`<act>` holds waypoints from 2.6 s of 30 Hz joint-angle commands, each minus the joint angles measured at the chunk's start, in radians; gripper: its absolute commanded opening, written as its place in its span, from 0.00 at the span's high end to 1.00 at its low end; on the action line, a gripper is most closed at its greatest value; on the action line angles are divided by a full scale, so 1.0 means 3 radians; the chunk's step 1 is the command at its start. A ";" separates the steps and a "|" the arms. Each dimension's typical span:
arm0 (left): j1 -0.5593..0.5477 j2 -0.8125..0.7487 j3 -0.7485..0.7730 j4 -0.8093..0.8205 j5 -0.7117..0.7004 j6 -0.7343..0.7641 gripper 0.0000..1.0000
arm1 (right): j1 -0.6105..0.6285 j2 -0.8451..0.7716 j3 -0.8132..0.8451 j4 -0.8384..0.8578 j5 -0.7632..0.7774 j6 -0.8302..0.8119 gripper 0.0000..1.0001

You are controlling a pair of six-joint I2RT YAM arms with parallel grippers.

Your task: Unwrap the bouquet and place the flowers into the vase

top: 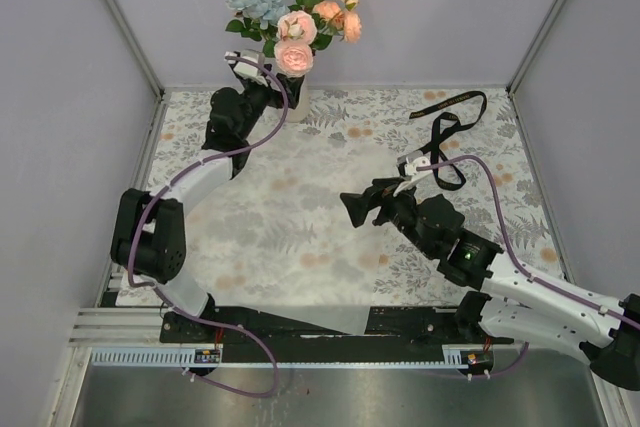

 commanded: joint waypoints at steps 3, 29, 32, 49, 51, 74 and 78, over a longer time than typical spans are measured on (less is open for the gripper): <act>-0.0112 -0.0585 -0.0173 -0.0442 0.0015 0.0140 0.07 | -0.0023 -0.0231 -0.0075 -0.0087 -0.0068 0.0086 0.01; -0.0005 0.0426 0.1350 -0.0948 -0.0174 0.0141 0.47 | -0.0028 -0.0338 -0.0095 -0.0210 0.0009 0.0214 0.01; 0.0005 0.0534 0.1428 -0.1025 -0.0128 0.0115 0.48 | -0.0028 -0.0338 -0.0085 -0.0241 0.0019 0.0219 0.00; 0.0026 -0.0493 0.0145 -0.1398 -0.0526 -0.0141 0.15 | -0.0028 -0.0231 0.0078 -0.0399 -0.0062 0.0332 0.00; 0.0026 -0.0723 -0.0044 -0.1551 -0.0542 -0.0167 0.14 | -0.0028 -0.0216 0.0084 -0.0409 -0.0088 0.0362 0.01; -0.0020 -0.3459 -0.1512 -0.3178 0.1068 -0.0668 0.01 | -0.0028 -0.0144 0.0753 -0.2106 0.0725 0.1334 0.01; -0.0020 -0.3857 -0.1803 -0.3306 0.0957 -0.0606 0.01 | -0.0028 -0.0210 0.0810 -0.2291 0.0776 0.1349 0.01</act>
